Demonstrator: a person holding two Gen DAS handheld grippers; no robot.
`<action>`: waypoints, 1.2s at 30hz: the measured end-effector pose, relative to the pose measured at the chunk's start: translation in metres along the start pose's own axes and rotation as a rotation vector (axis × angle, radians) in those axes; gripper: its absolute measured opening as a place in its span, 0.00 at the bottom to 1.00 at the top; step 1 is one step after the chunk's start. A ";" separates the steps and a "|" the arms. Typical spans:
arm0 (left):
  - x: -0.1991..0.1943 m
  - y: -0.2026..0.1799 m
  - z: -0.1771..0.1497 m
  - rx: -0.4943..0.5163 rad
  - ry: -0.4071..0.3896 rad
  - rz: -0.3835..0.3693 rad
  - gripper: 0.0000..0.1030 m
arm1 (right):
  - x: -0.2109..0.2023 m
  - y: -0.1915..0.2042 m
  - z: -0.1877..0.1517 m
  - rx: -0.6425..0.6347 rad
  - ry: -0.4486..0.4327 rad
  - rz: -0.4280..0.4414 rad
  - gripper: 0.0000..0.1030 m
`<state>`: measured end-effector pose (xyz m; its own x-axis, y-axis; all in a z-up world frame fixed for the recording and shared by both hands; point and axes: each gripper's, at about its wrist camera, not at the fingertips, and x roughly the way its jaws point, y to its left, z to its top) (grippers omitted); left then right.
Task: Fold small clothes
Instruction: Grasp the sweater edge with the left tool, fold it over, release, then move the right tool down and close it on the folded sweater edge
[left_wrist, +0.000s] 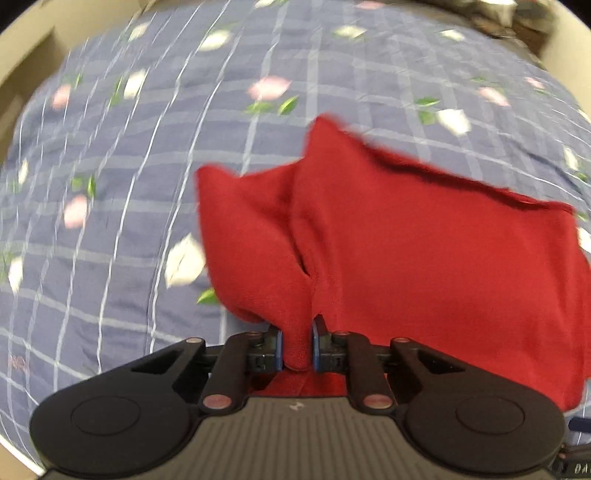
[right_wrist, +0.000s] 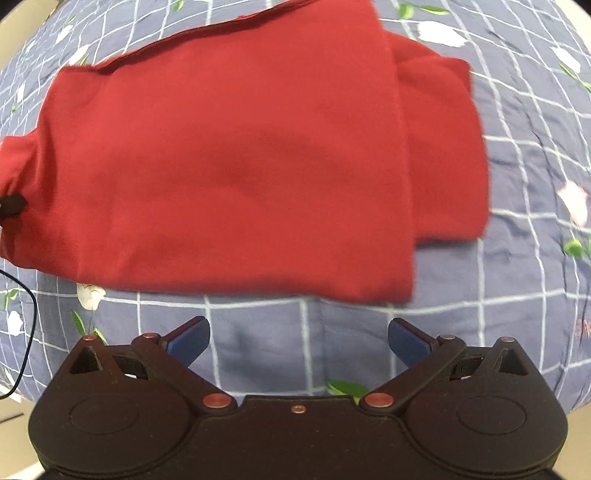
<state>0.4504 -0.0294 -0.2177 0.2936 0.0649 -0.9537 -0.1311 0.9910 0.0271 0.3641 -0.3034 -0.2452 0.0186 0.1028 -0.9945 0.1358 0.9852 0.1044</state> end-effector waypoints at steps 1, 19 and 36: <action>-0.009 -0.010 0.003 0.027 -0.024 -0.003 0.14 | -0.003 -0.006 -0.002 0.010 -0.004 0.001 1.00; -0.019 -0.292 -0.048 0.651 -0.004 -0.213 0.14 | -0.031 -0.160 -0.056 0.258 -0.031 -0.101 1.00; -0.038 -0.218 -0.026 0.343 0.027 -0.321 0.87 | -0.036 -0.141 -0.004 0.300 -0.229 0.147 0.99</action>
<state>0.4435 -0.2506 -0.1955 0.2427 -0.2502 -0.9373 0.2840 0.9422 -0.1780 0.3403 -0.4457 -0.2242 0.2751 0.1726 -0.9458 0.3975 0.8753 0.2754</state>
